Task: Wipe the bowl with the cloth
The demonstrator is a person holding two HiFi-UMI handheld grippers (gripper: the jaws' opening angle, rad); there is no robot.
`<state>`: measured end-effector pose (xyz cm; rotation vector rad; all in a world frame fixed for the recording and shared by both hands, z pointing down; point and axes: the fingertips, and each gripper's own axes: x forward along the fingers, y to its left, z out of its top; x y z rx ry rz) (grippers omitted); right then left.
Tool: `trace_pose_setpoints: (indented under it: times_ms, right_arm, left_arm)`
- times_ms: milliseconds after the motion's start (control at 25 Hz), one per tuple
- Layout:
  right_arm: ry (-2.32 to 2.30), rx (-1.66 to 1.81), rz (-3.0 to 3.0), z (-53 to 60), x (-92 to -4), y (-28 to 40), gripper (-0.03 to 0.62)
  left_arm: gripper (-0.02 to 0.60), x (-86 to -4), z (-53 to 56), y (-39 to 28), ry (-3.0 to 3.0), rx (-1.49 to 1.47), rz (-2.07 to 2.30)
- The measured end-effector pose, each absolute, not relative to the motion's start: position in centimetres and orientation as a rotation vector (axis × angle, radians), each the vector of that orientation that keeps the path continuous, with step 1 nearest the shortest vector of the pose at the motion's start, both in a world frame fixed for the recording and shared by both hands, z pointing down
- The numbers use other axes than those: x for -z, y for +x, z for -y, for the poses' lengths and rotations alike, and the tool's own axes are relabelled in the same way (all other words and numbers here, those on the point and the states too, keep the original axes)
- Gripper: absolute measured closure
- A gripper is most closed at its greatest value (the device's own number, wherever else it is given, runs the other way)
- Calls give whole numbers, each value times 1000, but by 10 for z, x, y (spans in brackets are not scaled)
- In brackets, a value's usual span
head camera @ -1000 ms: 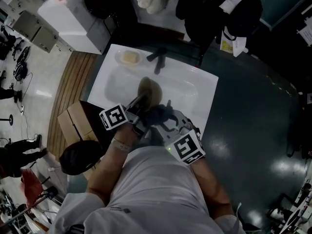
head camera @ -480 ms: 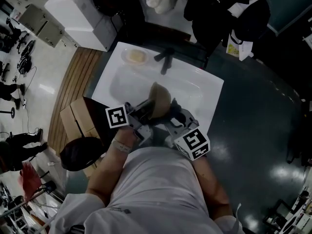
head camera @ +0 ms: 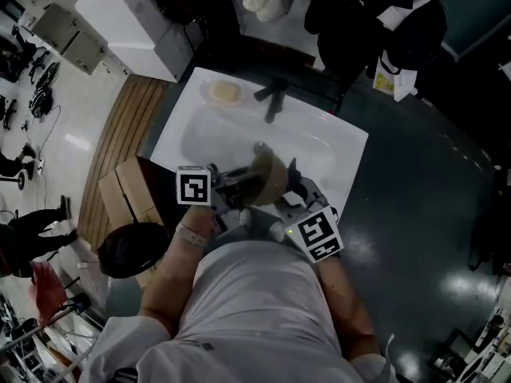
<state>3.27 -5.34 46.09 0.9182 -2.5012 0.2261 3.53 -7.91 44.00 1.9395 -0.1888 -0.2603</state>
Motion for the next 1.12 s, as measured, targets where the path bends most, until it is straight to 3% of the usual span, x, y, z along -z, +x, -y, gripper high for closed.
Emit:
trace_pose_setpoints:
  times_ms: [1120]
  right_arm:
    - [1008, -7, 2354, 68, -462, 51, 519]
  left_arm:
    - [552, -475, 43, 26, 1798, 167, 4]
